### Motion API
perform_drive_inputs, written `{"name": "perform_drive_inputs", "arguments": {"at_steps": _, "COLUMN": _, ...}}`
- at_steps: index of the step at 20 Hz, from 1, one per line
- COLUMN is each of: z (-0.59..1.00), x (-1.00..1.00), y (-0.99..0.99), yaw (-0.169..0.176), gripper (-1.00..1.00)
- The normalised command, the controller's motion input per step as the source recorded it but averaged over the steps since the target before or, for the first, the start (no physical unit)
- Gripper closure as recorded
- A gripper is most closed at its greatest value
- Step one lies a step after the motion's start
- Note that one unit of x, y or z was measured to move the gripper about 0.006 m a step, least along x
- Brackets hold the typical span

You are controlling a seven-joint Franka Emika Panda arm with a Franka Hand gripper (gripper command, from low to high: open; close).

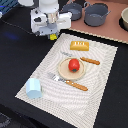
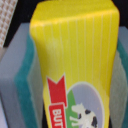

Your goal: Interact with the objects in diverse but meaningful ways.

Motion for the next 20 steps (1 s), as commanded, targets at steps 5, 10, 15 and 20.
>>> {"name": "perform_drive_inputs", "arguments": {"at_steps": 5, "z": 1.00, "x": -0.37, "y": -0.02, "yaw": 0.001, "gripper": 1.00}}
{"name": "perform_drive_inputs", "arguments": {"at_steps": 10, "z": 0.93, "x": 0.00, "y": -0.35, "yaw": 0.023, "gripper": 1.00}}
{"name": "perform_drive_inputs", "arguments": {"at_steps": 15, "z": 0.20, "x": 0.20, "y": -0.64, "yaw": 0.194, "gripper": 1.00}}
{"name": "perform_drive_inputs", "arguments": {"at_steps": 20, "z": 0.05, "x": 0.22, "y": -0.73, "yaw": 0.189, "gripper": 1.00}}
